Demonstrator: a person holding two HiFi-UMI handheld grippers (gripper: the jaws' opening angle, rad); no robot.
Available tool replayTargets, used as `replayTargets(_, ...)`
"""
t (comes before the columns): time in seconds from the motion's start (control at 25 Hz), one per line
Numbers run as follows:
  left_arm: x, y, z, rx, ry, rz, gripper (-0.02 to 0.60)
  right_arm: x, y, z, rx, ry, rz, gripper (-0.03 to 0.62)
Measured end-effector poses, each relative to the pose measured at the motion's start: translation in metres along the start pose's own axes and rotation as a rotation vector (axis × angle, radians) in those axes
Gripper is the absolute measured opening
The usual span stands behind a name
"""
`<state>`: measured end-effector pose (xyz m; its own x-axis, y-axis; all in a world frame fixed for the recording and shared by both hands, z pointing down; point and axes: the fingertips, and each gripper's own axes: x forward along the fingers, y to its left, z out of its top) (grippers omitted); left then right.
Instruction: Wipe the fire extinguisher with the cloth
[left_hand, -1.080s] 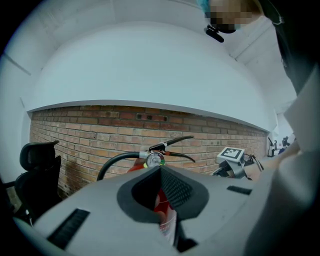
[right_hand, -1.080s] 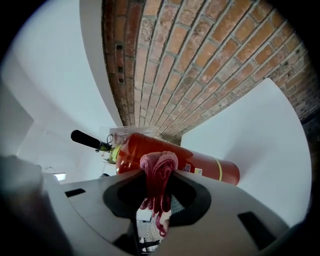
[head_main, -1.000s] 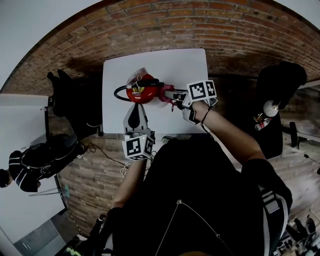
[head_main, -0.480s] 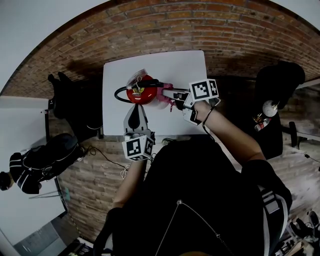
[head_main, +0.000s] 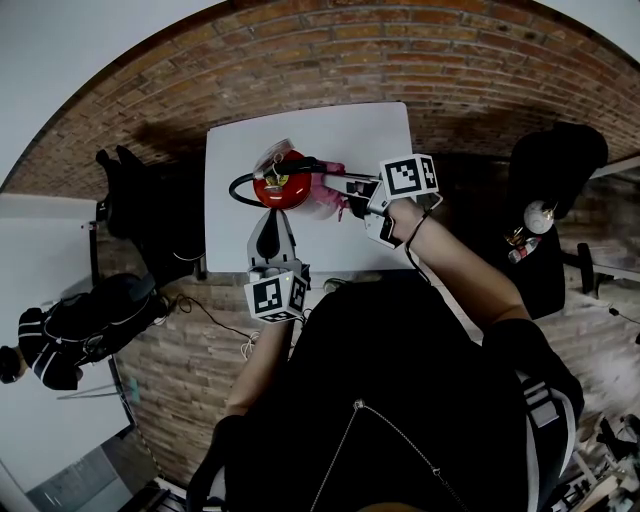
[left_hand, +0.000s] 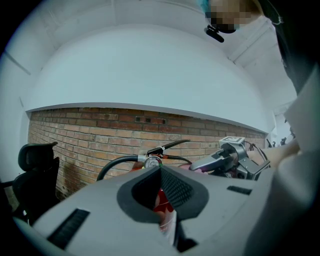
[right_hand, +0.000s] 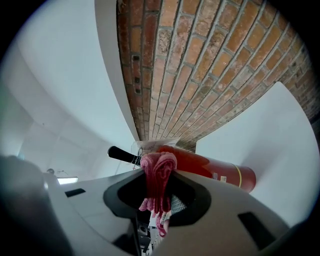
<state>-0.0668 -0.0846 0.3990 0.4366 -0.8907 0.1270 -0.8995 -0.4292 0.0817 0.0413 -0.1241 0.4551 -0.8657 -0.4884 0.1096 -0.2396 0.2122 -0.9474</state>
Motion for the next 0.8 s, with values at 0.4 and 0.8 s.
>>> replayTargets(0.4, -0.003, -0.002, 0.001, 0.002, -0.003, -0.002, 0.009, -0.002, 0.004, 0.006, 0.014, -0.022, 0.02, 0.115)
replayTargets(0.8, -0.003, 0.0, -0.003, 0.003, 0.004, -0.005, 0.01, -0.02, -0.037, -0.012, 0.074, -0.053, -0.013, 0.115)
